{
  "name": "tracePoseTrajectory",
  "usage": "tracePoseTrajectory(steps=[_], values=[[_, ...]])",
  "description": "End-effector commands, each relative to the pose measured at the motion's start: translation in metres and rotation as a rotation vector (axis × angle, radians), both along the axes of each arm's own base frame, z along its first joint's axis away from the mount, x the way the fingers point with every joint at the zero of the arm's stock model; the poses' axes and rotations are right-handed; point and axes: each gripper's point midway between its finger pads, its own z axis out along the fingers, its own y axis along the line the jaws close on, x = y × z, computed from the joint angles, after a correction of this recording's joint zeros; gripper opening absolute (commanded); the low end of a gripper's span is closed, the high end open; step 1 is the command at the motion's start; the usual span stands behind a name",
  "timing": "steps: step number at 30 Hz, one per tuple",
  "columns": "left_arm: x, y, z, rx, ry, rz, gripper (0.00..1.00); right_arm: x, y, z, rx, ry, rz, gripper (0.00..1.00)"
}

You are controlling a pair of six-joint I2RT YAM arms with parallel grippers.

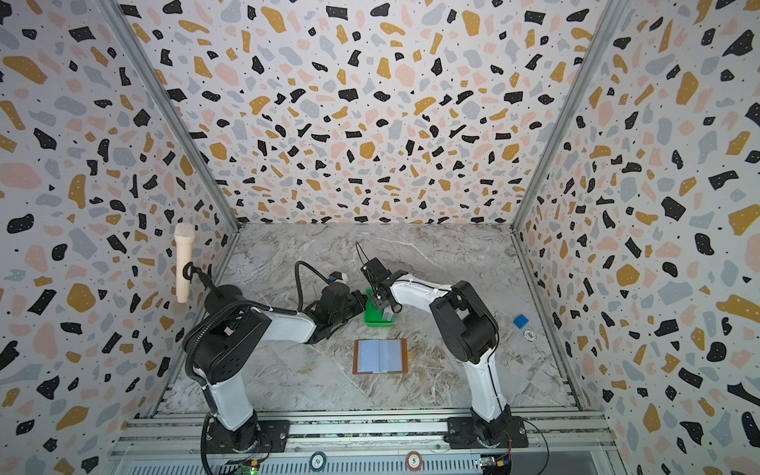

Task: Insert credit cards into a card holder
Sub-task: Pick up the credit card from the storage box.

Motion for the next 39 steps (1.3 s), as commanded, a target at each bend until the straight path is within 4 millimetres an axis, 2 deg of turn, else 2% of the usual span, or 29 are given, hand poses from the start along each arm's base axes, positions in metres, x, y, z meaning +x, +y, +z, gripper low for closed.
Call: tracePoseTrajectory(steps=[1,7,13,23,30,39], values=[[0.005,0.004,0.018,-0.035,-0.045,0.039,0.00,0.006,-0.005,0.042,0.004,-0.072,-0.018,0.73],[0.006,0.002,0.020,-0.050,-0.044,0.040,0.00,0.005,0.000,0.056,-0.001,-0.097,-0.010,0.73],[0.006,0.000,0.018,-0.060,-0.037,0.038,0.00,0.003,0.002,0.061,0.008,-0.102,-0.006,0.70],[0.005,-0.001,0.016,-0.066,-0.032,0.038,0.00,0.000,0.007,0.056,0.015,-0.083,0.013,0.48],[0.006,-0.003,0.015,-0.074,-0.029,0.036,0.00,-0.001,0.010,0.055,0.033,-0.076,0.018,0.24],[0.005,-0.004,0.015,-0.082,-0.028,0.032,0.00,0.001,0.010,0.058,0.040,-0.082,0.011,0.04]])
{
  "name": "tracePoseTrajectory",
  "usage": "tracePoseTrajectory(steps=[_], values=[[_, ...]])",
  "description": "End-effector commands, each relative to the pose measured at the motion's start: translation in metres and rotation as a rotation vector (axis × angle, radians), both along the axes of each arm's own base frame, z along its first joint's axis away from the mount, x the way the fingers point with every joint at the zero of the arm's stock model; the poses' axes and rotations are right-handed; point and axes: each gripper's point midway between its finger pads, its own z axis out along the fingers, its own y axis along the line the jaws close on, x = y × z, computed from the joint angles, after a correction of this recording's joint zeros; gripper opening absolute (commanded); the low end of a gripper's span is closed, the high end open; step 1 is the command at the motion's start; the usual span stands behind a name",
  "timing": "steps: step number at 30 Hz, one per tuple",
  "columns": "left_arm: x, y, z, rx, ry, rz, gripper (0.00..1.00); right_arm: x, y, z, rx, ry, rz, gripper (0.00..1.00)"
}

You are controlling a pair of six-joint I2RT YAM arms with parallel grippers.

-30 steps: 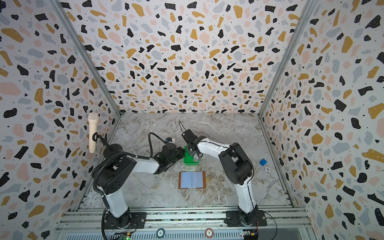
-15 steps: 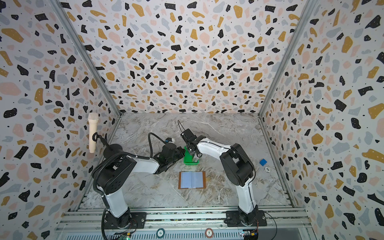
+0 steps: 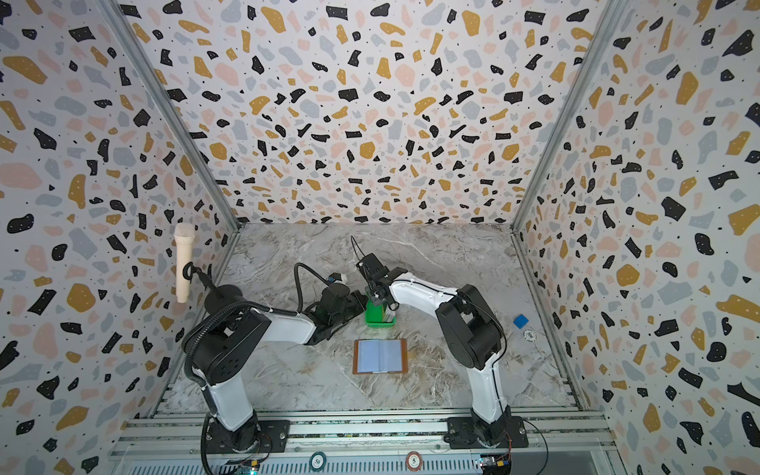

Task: Insert credit cards into a card holder
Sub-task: Pick up the credit card from the storage box.

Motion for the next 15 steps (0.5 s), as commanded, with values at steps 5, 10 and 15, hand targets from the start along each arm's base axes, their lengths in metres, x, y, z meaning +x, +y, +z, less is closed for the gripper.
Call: tracePoseTrajectory(steps=[5,10,15], values=[[0.008,-0.004,0.011,-0.048,-0.041,0.012,0.00,0.005,-0.005,0.044,0.049,-0.064,-0.002,0.00],[0.010,-0.009,0.012,-0.057,-0.044,-0.005,0.00,0.006,-0.003,0.085,0.148,-0.149,0.018,0.00],[0.016,-0.017,0.029,-0.093,-0.084,-0.041,0.12,-0.005,-0.010,0.134,0.269,-0.225,0.030,0.00]])
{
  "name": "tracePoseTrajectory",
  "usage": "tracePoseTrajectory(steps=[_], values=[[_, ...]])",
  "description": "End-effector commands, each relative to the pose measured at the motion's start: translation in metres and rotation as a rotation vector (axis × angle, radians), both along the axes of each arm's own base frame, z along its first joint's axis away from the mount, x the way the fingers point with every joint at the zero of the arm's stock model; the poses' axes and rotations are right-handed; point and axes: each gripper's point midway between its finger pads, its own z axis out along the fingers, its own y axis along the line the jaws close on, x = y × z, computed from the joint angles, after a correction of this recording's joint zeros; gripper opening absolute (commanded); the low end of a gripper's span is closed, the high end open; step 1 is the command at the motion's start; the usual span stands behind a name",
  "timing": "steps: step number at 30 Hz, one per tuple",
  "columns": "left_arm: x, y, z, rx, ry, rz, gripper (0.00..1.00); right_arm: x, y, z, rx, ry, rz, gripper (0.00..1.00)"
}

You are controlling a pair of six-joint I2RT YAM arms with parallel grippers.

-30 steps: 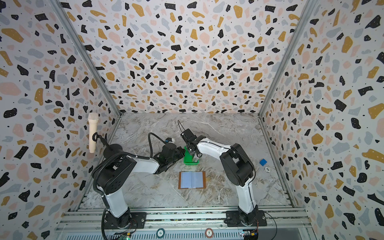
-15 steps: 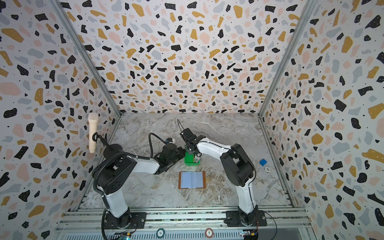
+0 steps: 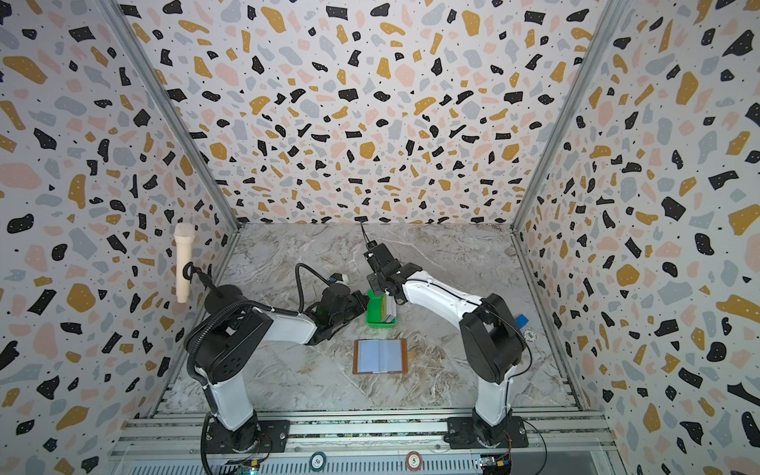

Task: Insert credit cards into a card holder
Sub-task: Pick up the credit card from the storage box.

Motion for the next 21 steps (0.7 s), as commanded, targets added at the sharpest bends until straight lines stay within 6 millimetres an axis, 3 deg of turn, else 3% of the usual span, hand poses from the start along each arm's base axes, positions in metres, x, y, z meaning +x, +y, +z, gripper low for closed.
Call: tracePoseTrajectory(steps=[1,6,12,21], values=[[0.017,-0.014,0.036,-0.090,-0.098,-0.034,0.16,-0.009,-0.006,0.054,0.113,-0.094,0.015,0.00],[0.019,-0.023,0.074,-0.144,-0.177,-0.108,0.26,-0.037,-0.014,0.083,0.261,-0.112,0.059,0.00],[0.005,-0.006,0.116,-0.166,-0.266,-0.160,0.29,-0.071,-0.020,0.101,0.407,-0.114,0.116,0.00],[-0.082,0.007,0.212,-0.506,-0.522,-0.338,0.33,-0.116,0.001,0.147,0.790,-0.113,0.289,0.00]])
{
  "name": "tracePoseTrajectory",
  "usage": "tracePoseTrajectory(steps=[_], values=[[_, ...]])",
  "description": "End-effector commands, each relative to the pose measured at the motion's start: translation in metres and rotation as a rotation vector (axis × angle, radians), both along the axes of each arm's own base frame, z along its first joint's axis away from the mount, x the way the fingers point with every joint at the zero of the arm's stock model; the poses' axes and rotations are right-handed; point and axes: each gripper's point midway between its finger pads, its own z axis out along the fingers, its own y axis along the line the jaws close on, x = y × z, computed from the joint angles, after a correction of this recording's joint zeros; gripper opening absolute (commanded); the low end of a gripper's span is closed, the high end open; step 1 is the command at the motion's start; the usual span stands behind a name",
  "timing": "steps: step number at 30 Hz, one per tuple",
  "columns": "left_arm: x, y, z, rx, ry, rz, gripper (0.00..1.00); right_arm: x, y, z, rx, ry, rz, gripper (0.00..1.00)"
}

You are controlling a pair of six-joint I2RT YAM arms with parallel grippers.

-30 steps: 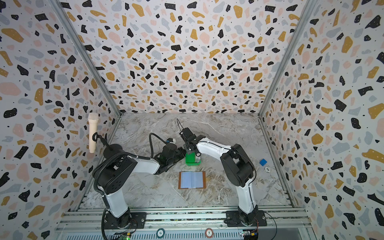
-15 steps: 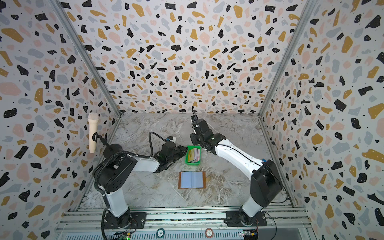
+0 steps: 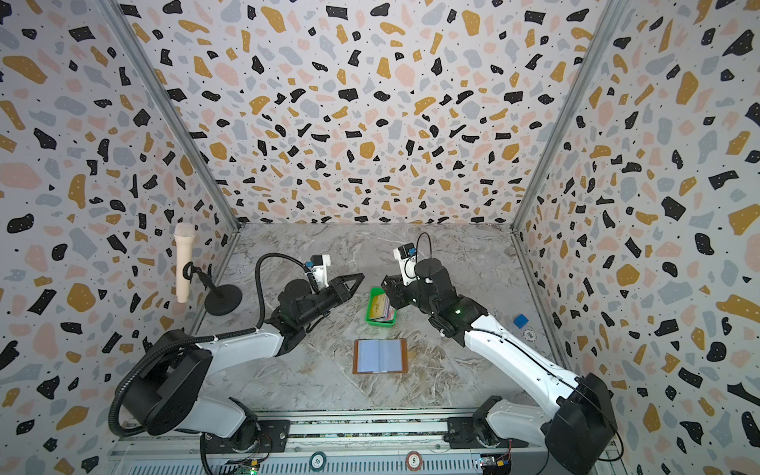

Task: Insert credit cards into a card holder
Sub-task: Pick up the credit card from the storage box.

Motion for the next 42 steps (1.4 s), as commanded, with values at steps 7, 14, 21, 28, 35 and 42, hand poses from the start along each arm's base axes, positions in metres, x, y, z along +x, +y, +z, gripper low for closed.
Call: tracePoseTrajectory(steps=[7,14,21,28,35,42], values=[[-0.064,0.010,0.073,-0.258,-0.229,-0.147,0.38,-0.033,0.029,0.068,0.378,-0.031,0.214,0.00],[-0.073,0.006,0.074,-0.309,-0.239,-0.194,0.39,-0.048,0.042,0.072,0.421,-0.011,0.287,0.00],[-0.083,0.009,0.086,-0.387,-0.269,-0.229,0.28,-0.056,0.048,0.059,0.418,0.039,0.328,0.00],[-0.088,0.007,0.080,-0.380,-0.256,-0.252,0.01,-0.065,0.050,0.039,0.343,0.079,0.383,0.00],[-0.097,0.002,0.079,-0.342,-0.261,-0.311,0.00,-0.078,0.032,0.019,0.262,0.126,0.468,0.20],[-0.105,-0.011,0.054,-0.141,-0.241,-0.379,0.00,-0.101,0.006,0.010,0.204,0.142,0.562,0.43]])
